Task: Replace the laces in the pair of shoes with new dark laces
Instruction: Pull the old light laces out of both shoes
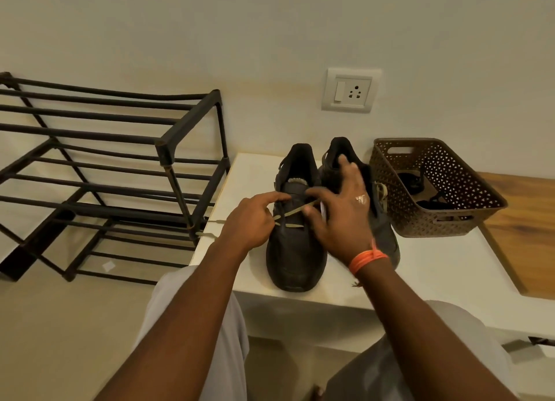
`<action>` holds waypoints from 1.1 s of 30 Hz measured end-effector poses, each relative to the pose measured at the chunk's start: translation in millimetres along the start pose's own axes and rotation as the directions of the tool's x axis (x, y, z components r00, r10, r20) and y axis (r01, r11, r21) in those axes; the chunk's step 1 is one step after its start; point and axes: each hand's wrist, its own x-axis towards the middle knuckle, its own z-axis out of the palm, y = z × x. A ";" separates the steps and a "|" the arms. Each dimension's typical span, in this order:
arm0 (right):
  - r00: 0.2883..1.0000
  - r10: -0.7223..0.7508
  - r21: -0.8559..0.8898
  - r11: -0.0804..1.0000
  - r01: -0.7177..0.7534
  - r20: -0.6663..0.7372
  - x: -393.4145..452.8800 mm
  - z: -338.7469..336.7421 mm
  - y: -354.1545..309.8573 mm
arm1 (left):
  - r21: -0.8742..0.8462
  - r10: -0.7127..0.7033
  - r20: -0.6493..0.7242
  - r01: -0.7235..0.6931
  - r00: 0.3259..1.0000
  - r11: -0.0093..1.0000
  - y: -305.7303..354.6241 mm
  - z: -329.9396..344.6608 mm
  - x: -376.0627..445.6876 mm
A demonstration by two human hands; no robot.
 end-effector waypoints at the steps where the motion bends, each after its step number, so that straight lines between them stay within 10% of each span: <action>1: 0.997 -0.039 -0.047 0.998 0.042 0.071 -1.3 10.3 -4.8 | -0.009 0.000 0.004 0.000 1.000 1.000 -0.2 0.6 -0.6; 6: 0.995 -0.100 -0.061 0.993 0.101 0.020 -0.5 20.5 -6.1 | -0.046 -0.030 0.005 0.031 1.000 0.998 -4.6 1.4 1.2; 13: 0.895 0.345 -0.029 0.930 -0.367 -0.282 7.4 -35.3 26.4 | -0.115 -0.071 -0.025 0.067 0.997 0.991 -2.8 2.5 9.5; 20: 0.996 -0.069 -0.106 0.992 0.075 0.062 0.5 19.0 -11.1 | -0.154 -0.066 -0.011 0.063 0.998 0.986 -5.8 3.4 8.8; 28: 0.929 0.241 -0.024 0.966 -0.258 -0.280 12.2 -30.6 25.3 | -0.137 -0.069 -0.034 0.064 0.997 0.989 -4.0 2.3 9.0; 33: 1.000 -0.003 -0.078 0.997 0.002 -0.005 2.9 -4.3 4.3 | -0.138 -0.052 -0.027 0.048 0.998 0.989 -3.5 3.5 7.7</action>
